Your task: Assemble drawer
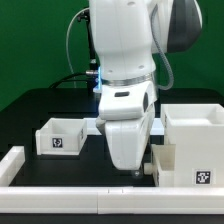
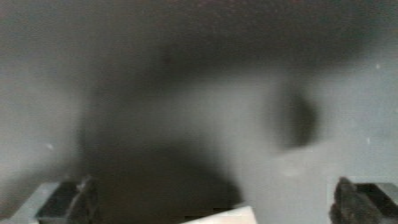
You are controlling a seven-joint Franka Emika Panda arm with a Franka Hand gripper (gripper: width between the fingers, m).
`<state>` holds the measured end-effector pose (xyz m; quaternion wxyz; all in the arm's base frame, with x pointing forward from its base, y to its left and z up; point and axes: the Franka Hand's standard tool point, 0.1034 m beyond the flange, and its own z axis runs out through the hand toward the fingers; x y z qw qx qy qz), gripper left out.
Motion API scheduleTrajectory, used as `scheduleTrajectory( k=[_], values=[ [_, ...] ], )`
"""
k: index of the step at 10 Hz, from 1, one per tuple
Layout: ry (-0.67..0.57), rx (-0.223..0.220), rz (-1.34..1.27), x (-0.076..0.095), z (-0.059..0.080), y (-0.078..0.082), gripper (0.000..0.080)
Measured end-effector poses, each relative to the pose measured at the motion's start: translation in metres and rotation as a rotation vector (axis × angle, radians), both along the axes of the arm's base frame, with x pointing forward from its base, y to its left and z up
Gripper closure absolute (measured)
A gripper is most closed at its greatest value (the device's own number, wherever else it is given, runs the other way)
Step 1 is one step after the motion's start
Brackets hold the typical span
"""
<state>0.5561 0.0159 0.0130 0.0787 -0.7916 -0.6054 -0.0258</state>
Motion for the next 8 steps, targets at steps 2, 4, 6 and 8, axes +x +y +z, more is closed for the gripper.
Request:
scheduleTrajectory(
  k=[2,4,6,8],
  values=[
    [-0.002,-0.001,0.000,0.0007,0.0018,0.0019,0.0150],
    [0.001,-0.001,-0.006,0.0004,0.0017,-0.0021,0.0150],
    [0.001,-0.001,-0.009,0.0005,0.0017,-0.0037,0.0150],
    [0.001,-0.001,-0.014,0.0014,0.0023,0.0000,0.0150]
  ],
)
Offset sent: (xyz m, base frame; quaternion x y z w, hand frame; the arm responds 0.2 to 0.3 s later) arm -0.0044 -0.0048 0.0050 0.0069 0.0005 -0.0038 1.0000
